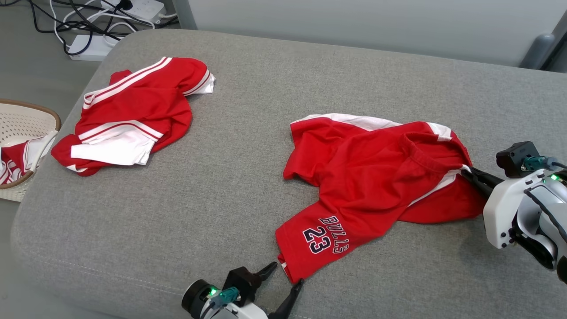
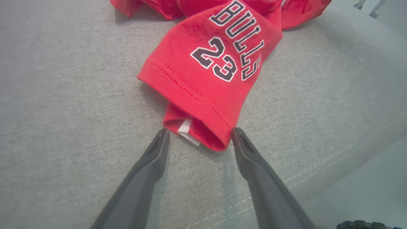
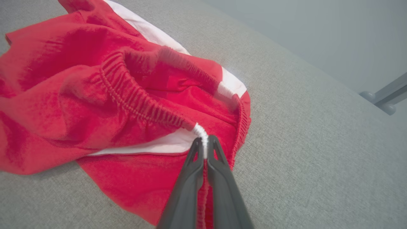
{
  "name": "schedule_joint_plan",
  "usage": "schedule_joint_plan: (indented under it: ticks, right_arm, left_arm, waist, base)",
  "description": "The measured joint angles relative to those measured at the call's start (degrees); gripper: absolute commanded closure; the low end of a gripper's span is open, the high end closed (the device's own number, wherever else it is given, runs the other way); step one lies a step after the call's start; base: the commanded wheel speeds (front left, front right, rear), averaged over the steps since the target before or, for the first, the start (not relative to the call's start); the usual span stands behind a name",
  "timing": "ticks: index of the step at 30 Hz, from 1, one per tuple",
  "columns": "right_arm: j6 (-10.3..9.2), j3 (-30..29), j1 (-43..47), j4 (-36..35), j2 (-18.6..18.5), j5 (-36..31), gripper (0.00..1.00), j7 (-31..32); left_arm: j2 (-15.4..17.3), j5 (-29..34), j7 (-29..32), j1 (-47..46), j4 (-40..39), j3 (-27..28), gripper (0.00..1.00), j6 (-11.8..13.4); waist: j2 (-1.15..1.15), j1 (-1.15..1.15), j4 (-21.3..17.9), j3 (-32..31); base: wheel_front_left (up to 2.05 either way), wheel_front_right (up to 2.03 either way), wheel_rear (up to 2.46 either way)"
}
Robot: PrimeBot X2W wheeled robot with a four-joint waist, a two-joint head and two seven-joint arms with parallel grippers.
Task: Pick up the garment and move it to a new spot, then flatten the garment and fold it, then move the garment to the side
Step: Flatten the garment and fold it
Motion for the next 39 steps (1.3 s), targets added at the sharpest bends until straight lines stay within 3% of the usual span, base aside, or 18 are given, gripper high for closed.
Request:
schedule_joint_plan:
  ticks: [8,13,26,27,28,30,36,39]
  right_arm:
    - [0.00,0.41,-0.78,0.59,0.51,0.01,1.00,-0.40]
    - [0.00,0.62,-0.90,0.74,1.65,0.01,1.00,-0.45]
    - [0.00,0.80,-0.98,0.94,2.40,-0.07,1.00,-0.97]
    - [0.00,0.82,-1.03,0.94,2.49,-0.07,1.00,-0.98]
    - [0.00,0.85,-1.13,0.93,2.61,-0.08,1.00,-1.05]
    - [-0.01,0.90,-1.66,0.92,2.83,-0.08,1.00,-1.15]
    - [0.00,0.93,-3.03,0.78,2.87,-0.04,1.00,-2.34]
    - [0.00,0.73,-3.41,0.32,2.91,1.00,1.00,-3.64]
  left_arm:
    - [0.81,8.86,0.00,-0.17,-1.87,-2.87,0.00,0.00]
    - [2.68,16.16,0.00,-1.37,-1.86,-2.93,0.00,1.97]
    - [2.41,18.81,-0.01,-2.49,-2.18,-0.87,0.00,2.64]
    - [2.32,18.81,-0.01,-2.49,-1.72,-0.67,0.13,2.61]
    - [2.25,18.80,-0.01,-2.50,-1.24,-0.62,0.51,2.58]
    - [2.13,18.81,-0.01,-2.53,-0.22,-0.59,0.98,2.24]
    - [2.09,18.80,-0.01,-3.61,0.00,-0.40,1.00,1.05]
    - [2.29,16.81,0.00,-4.31,-3.28,2.35,1.00,0.51]
  waist:
    - [0.00,0.00,0.02,0.69]
    - [0.00,0.00,-0.71,1.18]
    - [0.00,0.00,-2.12,2.01]
    - [0.00,0.00,-2.18,2.06]
    - [0.00,0.00,-2.24,2.12]
    - [0.00,0.00,-2.34,2.26]
    - [0.00,0.00,-2.24,2.37]
    - [0.00,0.00,-2.14,2.06]
  base:
    - [0.00,0.00,0.00]
    - [0.00,0.00,0.00]
    - [0.00,0.00,0.00]
    - [0.00,0.00,0.00]
    - [0.00,0.00,0.00]
    - [0.00,0.00,0.00]
    - [0.00,0.00,0.00]
    - [0.00,0.00,0.00]
